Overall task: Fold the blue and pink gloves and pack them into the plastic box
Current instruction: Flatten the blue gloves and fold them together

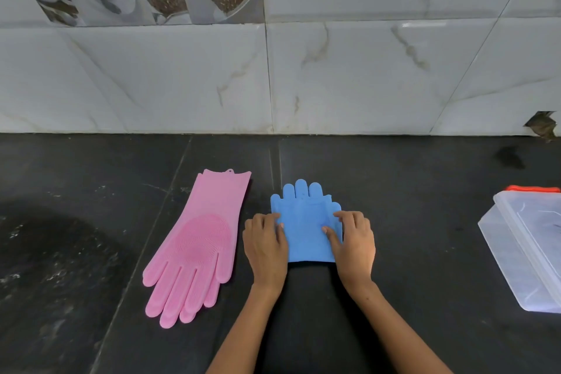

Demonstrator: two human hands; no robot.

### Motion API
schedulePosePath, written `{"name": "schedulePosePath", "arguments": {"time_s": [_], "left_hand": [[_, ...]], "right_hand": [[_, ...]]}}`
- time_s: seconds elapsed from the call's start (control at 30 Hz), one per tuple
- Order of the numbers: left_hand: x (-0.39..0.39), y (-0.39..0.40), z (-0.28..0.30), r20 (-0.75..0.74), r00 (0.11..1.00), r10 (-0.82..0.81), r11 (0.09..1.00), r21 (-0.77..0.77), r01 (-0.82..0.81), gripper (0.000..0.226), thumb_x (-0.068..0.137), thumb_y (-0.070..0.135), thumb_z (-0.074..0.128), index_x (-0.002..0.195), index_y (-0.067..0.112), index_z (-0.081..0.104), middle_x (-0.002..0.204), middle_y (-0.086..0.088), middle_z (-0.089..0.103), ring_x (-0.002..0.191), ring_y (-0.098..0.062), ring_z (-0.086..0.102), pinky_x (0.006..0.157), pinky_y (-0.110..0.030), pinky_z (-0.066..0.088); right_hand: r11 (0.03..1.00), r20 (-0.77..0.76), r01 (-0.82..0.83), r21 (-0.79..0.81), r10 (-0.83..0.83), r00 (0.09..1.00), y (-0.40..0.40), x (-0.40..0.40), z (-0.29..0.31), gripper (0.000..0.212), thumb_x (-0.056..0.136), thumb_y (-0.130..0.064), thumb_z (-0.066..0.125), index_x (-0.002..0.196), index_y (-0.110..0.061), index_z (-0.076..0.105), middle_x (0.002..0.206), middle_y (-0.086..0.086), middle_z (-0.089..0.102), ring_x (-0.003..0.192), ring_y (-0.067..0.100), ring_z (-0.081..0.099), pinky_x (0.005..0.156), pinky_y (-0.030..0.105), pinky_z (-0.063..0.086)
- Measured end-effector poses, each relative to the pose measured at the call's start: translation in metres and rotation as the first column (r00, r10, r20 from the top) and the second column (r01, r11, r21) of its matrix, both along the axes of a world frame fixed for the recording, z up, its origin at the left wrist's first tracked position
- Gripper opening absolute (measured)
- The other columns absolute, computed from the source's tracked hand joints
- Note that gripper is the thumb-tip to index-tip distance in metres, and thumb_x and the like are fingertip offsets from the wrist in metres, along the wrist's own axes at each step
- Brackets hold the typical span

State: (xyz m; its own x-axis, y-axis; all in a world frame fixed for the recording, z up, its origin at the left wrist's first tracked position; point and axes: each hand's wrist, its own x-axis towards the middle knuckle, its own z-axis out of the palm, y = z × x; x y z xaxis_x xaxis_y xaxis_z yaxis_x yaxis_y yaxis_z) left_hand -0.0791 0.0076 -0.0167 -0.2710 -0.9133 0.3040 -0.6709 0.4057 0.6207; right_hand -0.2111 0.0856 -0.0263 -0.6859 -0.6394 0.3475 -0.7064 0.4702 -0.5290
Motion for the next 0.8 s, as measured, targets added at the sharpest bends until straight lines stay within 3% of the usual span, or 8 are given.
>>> {"name": "schedulePosePath", "arguments": {"time_s": [0.07, 0.13, 0.2, 0.3, 0.4, 0.5, 0.6, 0.8], "left_hand": [[-0.006, 0.003, -0.001, 0.065, 0.992, -0.112, 0.986, -0.119, 0.12, 0.034, 0.082, 0.005, 0.068, 0.116, 0.01, 0.065, 0.116, -0.009, 0.063, 0.106, -0.025, 0.059, 0.088, -0.035, 0.05], [-0.016, 0.005, -0.004, 0.229, 0.926, -0.3, 0.913, -0.211, 0.348, 0.043, 0.084, 0.006, 0.065, 0.127, 0.008, 0.059, 0.134, -0.014, 0.057, 0.125, -0.029, 0.052, 0.106, -0.045, 0.039], [-0.022, 0.006, -0.009, 0.411, 0.826, -0.386, 0.877, -0.113, 0.466, 0.05, 0.096, 0.015, 0.05, 0.143, 0.006, 0.037, 0.152, -0.014, 0.033, 0.142, -0.025, 0.027, 0.117, -0.045, 0.016], [-0.022, -0.001, -0.021, 0.483, 0.767, -0.422, 0.889, 0.054, 0.455, 0.054, 0.103, 0.026, 0.023, 0.15, 0.011, 0.001, 0.159, -0.006, -0.005, 0.146, -0.018, -0.009, 0.117, -0.035, -0.013], [-0.022, -0.003, -0.027, 0.493, 0.754, -0.434, 0.884, 0.074, 0.461, 0.058, 0.101, 0.034, 0.018, 0.147, 0.017, -0.012, 0.156, 0.0, -0.017, 0.144, -0.014, -0.017, 0.116, -0.032, -0.015], [-0.021, -0.005, -0.03, 0.457, 0.772, -0.443, 0.885, 0.082, 0.459, 0.056, 0.095, 0.037, 0.004, 0.145, 0.019, -0.014, 0.157, 0.002, -0.016, 0.143, -0.014, -0.018, 0.116, -0.031, -0.014], [-0.018, -0.008, -0.033, 0.419, 0.79, -0.448, 0.884, 0.077, 0.46, 0.058, 0.093, 0.04, -0.002, 0.147, 0.019, -0.009, 0.156, 0.006, -0.014, 0.143, -0.011, -0.017, 0.116, -0.027, -0.016], [-0.016, -0.01, -0.034, 0.342, 0.812, -0.473, 0.875, 0.075, 0.478, 0.055, 0.102, 0.032, 0.021, 0.147, 0.021, -0.009, 0.156, 0.01, -0.014, 0.142, -0.004, -0.018, 0.113, -0.02, -0.02]], "right_hand": [[0.998, -0.084, -0.044, 0.045, 0.048, 0.995, -0.006, 0.004, 0.002, 0.032, 0.07, -0.012, 0.08, 0.096, -0.013, 0.062, 0.098, 0.005, 0.063, 0.083, 0.024, 0.06, 0.067, 0.034, 0.05], [0.992, -0.186, -0.089, 0.093, 0.106, 0.977, -0.011, 0.005, 0.005, 0.028, 0.065, -0.002, 0.08, 0.086, -0.013, 0.065, 0.093, 0.005, 0.065, 0.079, 0.024, 0.063, 0.068, 0.035, 0.051], [0.988, -0.23, -0.11, 0.104, 0.132, 0.964, -0.013, 0.006, 0.006, 0.026, 0.063, 0.002, 0.08, 0.081, -0.011, 0.068, 0.092, 0.006, 0.068, 0.08, 0.023, 0.066, 0.073, 0.037, 0.054], [0.983, -0.2, -0.158, 0.097, 0.175, 0.964, -0.017, 0.013, -0.001, 0.036, 0.071, 0.0, 0.076, 0.106, -0.004, 0.069, 0.115, 0.014, 0.067, 0.109, 0.03, 0.064, 0.098, 0.044, 0.047], [0.941, -0.052, -0.263, 0.212, 0.279, 0.959, -0.024, 0.02, -0.008, 0.046, 0.098, -0.018, 0.043, 0.142, -0.007, 0.034, 0.152, 0.009, 0.031, 0.143, 0.021, 0.023, 0.117, 0.033, 0.015], [0.891, -0.011, -0.296, 0.344, 0.319, 0.948, -0.026, 0.01, -0.019, 0.052, 0.102, -0.031, 0.016, 0.148, -0.012, 0.003, 0.158, 0.002, -0.004, 0.146, 0.015, -0.009, 0.117, 0.026, -0.007], [0.859, -0.042, -0.318, 0.401, 0.364, 0.931, -0.021, -0.003, -0.024, 0.053, 0.101, -0.032, 0.018, 0.148, -0.015, -0.001, 0.156, -0.002, -0.009, 0.145, 0.014, -0.01, 0.117, 0.029, -0.008], [0.829, -0.001, -0.349, 0.436, 0.388, 0.922, -0.014, -0.016, -0.024, 0.055, 0.101, -0.035, 0.02, 0.147, -0.021, -0.005, 0.155, -0.009, -0.011, 0.144, 0.009, -0.012, 0.118, 0.033, -0.01]]}}
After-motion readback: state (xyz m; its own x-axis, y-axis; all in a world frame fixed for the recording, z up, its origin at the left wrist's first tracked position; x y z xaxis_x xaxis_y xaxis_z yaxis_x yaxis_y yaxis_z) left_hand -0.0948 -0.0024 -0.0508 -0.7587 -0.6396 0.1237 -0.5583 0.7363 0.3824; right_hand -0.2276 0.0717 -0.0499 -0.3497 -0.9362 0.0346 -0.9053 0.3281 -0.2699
